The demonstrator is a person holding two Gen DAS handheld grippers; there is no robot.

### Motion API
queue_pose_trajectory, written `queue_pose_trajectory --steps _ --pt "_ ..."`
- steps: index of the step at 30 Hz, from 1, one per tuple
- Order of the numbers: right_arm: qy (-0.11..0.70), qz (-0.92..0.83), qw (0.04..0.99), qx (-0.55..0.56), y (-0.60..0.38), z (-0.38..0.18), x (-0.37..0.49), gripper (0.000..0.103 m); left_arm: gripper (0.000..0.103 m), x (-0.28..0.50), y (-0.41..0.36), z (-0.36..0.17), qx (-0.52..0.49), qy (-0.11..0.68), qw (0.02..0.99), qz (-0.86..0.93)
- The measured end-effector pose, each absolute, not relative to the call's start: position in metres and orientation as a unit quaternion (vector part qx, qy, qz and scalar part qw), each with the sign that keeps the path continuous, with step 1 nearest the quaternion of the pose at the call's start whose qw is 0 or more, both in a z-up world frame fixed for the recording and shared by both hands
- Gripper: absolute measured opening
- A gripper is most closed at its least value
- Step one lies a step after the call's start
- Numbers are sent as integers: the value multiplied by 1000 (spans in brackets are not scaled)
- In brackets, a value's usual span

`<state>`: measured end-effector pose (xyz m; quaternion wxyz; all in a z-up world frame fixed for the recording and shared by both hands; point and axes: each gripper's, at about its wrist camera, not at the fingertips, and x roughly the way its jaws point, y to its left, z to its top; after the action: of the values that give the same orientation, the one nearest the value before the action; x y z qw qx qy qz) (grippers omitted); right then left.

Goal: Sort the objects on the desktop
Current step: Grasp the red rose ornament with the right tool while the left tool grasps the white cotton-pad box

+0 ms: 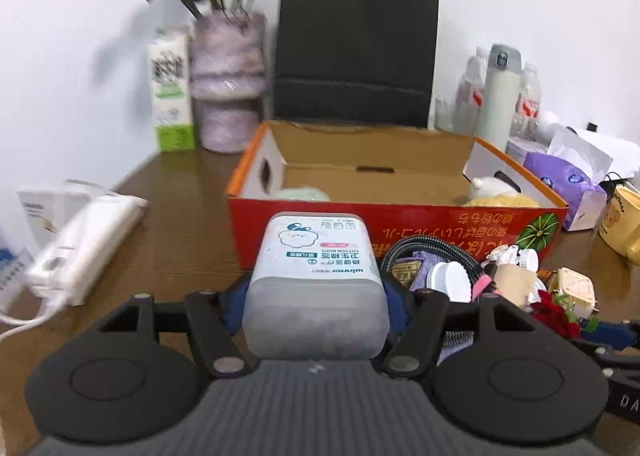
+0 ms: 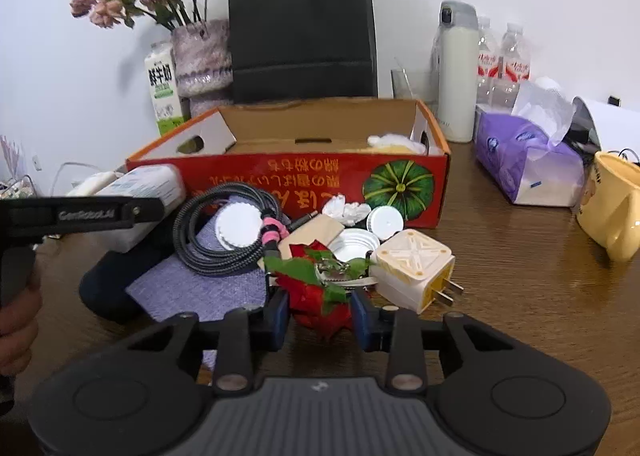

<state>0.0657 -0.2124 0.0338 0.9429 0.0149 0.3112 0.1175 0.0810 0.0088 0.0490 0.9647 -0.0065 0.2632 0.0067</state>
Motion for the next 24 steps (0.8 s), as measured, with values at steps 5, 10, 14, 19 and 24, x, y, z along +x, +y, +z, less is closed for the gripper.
queue_pose_trajectory --steps 5,10,14,19,24 --pt "295 132 946 10 -219 48 20 31 66 4 11 62 -11 255 967 -4" --pt "299 154 941 -34 -211 45 -35 32 67 -67 4 50 -7 280 960 -25" --pt "312 176 931 -70 -202 38 -76 32 67 -94 9 40 -7 307 951 -33" --pt "316 196 925 -78 -195 35 -105 57 68 -110 5 23 7 324 945 -36" --pt "297 195 933 -55 -199 41 -104 69 79 -104 6 26 12 312 949 -36"
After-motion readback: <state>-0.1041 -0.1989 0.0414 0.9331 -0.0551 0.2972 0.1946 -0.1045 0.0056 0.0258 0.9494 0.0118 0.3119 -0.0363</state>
